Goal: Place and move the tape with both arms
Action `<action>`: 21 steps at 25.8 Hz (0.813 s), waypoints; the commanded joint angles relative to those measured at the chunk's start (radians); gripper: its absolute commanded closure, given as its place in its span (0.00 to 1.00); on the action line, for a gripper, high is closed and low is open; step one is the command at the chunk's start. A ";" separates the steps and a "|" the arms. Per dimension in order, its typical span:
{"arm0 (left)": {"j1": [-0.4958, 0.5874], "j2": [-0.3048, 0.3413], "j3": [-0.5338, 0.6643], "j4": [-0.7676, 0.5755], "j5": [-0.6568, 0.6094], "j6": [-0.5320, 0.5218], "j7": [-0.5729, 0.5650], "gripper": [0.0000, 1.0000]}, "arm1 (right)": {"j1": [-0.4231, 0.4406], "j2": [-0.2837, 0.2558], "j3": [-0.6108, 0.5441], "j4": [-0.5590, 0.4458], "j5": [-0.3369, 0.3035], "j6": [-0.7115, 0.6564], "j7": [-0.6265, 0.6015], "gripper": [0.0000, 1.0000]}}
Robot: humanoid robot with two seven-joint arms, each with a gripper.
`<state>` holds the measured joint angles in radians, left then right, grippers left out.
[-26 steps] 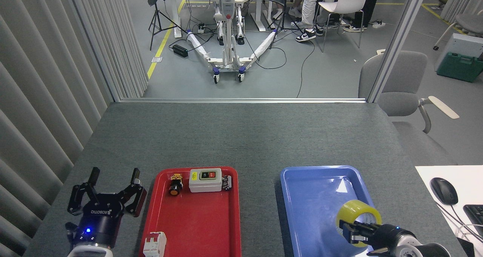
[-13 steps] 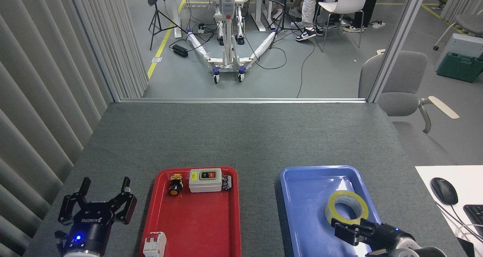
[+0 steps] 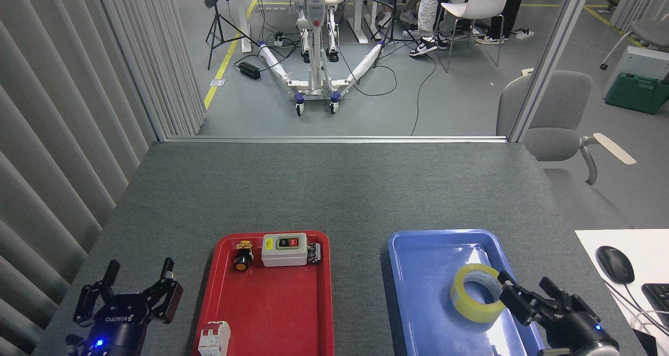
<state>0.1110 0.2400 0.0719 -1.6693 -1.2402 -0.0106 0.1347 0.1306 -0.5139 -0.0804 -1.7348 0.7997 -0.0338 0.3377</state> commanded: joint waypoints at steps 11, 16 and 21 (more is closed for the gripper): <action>0.001 0.067 0.016 0.000 0.241 -0.017 -0.053 0.00 | 0.017 0.224 -0.007 0.018 0.480 0.003 -0.247 0.04; -0.001 0.082 0.026 0.006 0.383 -0.022 -0.152 0.00 | 0.023 0.265 -0.015 0.023 0.536 -0.023 -0.267 0.02; -0.002 0.081 0.026 0.011 0.262 -0.029 -0.191 0.01 | 0.017 0.250 -0.006 0.028 0.530 -0.021 -0.289 0.01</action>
<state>0.1096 0.3194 0.0974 -1.6599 -0.8989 -0.0351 -0.0428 0.1472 -0.2598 -0.0897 -1.7090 1.3279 -0.0557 0.0659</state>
